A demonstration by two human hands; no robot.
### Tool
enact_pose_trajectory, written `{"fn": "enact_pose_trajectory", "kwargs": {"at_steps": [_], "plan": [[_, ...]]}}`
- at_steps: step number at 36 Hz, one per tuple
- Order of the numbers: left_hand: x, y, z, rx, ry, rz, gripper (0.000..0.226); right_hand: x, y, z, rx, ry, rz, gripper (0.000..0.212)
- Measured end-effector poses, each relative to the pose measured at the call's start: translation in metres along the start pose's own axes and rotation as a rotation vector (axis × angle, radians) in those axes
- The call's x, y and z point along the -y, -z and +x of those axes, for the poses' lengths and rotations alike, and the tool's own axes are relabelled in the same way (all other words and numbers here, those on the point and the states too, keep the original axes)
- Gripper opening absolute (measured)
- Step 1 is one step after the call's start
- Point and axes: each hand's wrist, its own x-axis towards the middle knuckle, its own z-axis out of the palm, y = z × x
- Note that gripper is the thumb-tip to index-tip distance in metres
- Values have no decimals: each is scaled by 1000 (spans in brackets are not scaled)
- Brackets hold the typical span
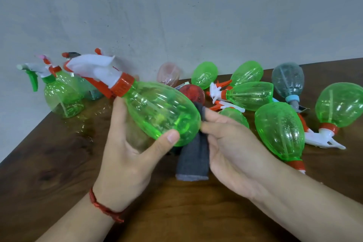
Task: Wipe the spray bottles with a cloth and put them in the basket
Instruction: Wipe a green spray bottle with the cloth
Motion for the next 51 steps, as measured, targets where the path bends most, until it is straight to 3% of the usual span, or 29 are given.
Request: {"fn": "enact_pose_trajectory", "kwargs": {"at_steps": [8,13,19,27,32,37,45,51], "plan": [[-2,6,9,-57,-14,-3,60,-7,3,-5,95,-170,-157,43],[3,7,12,-44,-55,149,64,0,11,4,21,-47,-55,46],[7,7,6,54,64,14,68,6,8,4,-20,122,-29,42],[15,11,8,30,138,-149,67,15,6,0,10,40,-51,42],[15,6,11,-26,95,26,59,11,10,0,-46,15,-147,35],[12,10,18,-68,87,64,60,6,13,-1,-117,126,-455,42],[11,5,16,-158,69,133,108,6,12,-1,-129,164,-505,40],[7,6,11,-123,101,179,121,32,12,1,-213,496,-589,34]]}}
